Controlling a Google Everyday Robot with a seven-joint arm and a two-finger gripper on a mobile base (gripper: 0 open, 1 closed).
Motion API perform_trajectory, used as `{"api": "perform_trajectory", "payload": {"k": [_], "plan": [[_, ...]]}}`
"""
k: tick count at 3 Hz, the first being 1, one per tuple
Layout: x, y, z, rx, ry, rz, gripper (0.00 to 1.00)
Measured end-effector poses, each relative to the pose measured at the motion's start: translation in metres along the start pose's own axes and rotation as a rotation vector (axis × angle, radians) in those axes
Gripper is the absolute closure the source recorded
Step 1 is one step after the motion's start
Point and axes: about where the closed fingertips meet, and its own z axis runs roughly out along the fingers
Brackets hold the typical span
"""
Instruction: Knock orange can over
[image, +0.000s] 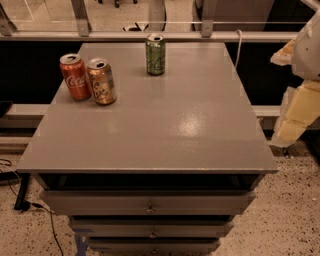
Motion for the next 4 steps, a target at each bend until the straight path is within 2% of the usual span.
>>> {"api": "perform_trajectory", "payload": {"k": [1, 2, 3, 4], "plan": [[0.0, 0.0, 0.0, 0.0, 0.0, 0.0, 0.0], [-0.009, -0.003, 0.007, 0.009, -0.039, -0.009, 0.0], [-0.046, -0.018, 0.036, 0.0, -0.169, -0.034, 0.0], [-0.102, -0.049, 0.073, -0.005, -0.334, -0.052, 0.0]]}}
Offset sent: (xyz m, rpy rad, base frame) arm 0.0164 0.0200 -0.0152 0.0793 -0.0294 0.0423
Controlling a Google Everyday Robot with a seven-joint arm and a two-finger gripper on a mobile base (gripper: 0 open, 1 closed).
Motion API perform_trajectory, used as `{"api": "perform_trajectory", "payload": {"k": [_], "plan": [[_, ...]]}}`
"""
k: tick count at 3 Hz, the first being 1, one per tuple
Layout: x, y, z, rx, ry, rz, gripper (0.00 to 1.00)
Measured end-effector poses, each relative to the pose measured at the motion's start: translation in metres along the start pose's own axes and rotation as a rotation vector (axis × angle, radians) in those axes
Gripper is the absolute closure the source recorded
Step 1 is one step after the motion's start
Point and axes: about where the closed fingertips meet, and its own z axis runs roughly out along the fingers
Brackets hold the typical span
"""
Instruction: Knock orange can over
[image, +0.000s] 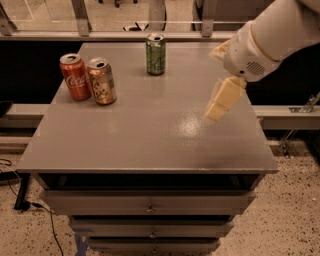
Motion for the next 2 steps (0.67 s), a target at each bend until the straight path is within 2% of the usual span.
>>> {"api": "perform_trajectory", "payload": {"k": [1, 2], "plan": [[-0.03, -0.023, 0.043, -0.015, -0.119, 0.001, 0.0], [-0.05, -0.038, 0.077, -0.045, -0.189, 0.006, 0.0]]}}
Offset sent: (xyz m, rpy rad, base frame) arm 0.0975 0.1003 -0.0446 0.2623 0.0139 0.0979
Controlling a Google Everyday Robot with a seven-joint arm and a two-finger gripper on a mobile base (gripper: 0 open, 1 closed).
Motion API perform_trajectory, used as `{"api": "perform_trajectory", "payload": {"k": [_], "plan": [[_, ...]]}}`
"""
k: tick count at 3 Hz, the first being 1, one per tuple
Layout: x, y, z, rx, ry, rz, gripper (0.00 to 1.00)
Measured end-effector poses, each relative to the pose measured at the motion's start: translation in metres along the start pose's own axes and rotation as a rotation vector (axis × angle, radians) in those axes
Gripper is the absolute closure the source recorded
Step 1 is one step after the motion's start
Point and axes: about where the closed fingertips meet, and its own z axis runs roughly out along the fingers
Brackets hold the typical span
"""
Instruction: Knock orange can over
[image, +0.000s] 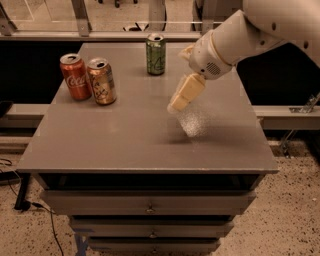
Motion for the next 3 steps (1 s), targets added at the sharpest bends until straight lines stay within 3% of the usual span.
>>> {"api": "perform_trajectory", "payload": {"k": [3], "plan": [[-0.045, -0.017, 0.082, -0.06, -0.278, 0.104, 0.0]]}}
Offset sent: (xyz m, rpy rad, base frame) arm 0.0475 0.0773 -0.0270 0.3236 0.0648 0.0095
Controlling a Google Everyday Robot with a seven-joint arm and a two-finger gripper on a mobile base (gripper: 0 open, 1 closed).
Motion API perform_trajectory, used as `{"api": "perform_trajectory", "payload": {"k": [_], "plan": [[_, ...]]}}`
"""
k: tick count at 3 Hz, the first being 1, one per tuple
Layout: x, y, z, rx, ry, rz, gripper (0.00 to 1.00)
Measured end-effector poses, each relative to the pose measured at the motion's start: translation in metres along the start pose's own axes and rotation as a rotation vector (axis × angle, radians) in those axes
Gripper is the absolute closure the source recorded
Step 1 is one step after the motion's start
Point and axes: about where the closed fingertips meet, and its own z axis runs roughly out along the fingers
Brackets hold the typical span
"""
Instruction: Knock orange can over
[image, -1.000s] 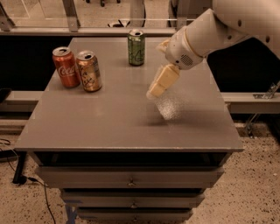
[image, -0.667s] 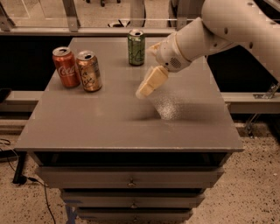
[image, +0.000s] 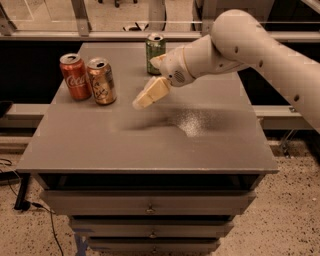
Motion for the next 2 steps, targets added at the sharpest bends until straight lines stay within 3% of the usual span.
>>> {"api": "perform_trajectory", "payload": {"k": [1, 2], "plan": [[-0.025, -0.009, 0.037, -0.017, -0.131, 0.041, 0.0], [-0.044, -0.007, 0.055, -0.037, -0.206, 0.057, 0.0]]}}
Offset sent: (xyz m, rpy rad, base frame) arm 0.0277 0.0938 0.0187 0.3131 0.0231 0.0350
